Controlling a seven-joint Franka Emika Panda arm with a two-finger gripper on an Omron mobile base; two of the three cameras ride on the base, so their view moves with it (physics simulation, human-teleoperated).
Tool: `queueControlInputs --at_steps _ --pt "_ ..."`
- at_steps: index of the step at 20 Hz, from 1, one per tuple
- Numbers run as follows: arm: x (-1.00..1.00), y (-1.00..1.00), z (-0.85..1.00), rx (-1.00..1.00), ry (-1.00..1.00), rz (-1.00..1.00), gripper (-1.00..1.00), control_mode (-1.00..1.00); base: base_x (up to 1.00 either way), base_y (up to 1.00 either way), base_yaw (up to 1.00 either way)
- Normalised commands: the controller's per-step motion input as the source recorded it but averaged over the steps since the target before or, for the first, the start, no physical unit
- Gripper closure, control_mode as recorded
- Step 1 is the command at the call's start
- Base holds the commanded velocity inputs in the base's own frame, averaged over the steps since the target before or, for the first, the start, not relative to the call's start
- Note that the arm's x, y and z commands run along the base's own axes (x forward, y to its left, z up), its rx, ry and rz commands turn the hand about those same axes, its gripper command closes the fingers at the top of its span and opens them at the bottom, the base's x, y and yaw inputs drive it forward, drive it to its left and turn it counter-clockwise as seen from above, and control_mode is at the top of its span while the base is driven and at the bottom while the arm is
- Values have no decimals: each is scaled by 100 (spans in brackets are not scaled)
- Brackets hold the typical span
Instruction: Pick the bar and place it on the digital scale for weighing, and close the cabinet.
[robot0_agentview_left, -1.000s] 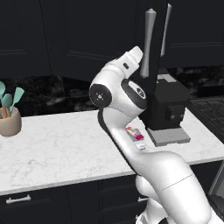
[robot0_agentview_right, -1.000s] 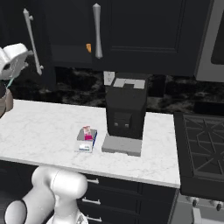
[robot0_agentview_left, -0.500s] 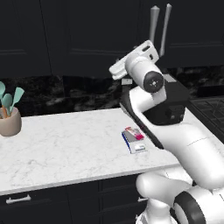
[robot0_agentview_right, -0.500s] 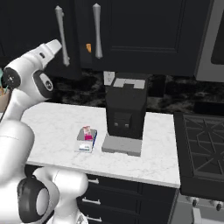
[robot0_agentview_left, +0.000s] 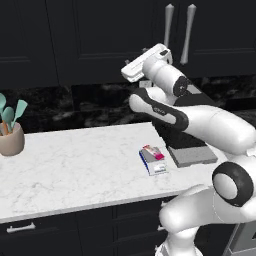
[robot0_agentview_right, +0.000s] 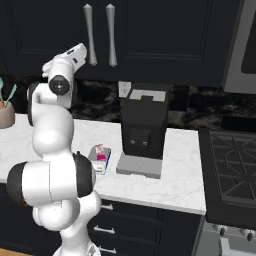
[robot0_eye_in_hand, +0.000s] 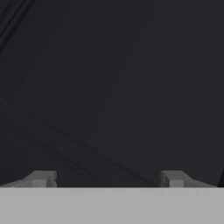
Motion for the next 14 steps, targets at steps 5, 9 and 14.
queueControlInputs --at_steps 5,9,14 --pt "60 0 0 0 0 10 -100 -100 0 0 0" --pt "35 0 0 0 -1 4 -100 -100 0 0 0" --pt "0 -3 0 0 2 0 -100 -100 0 0 0"
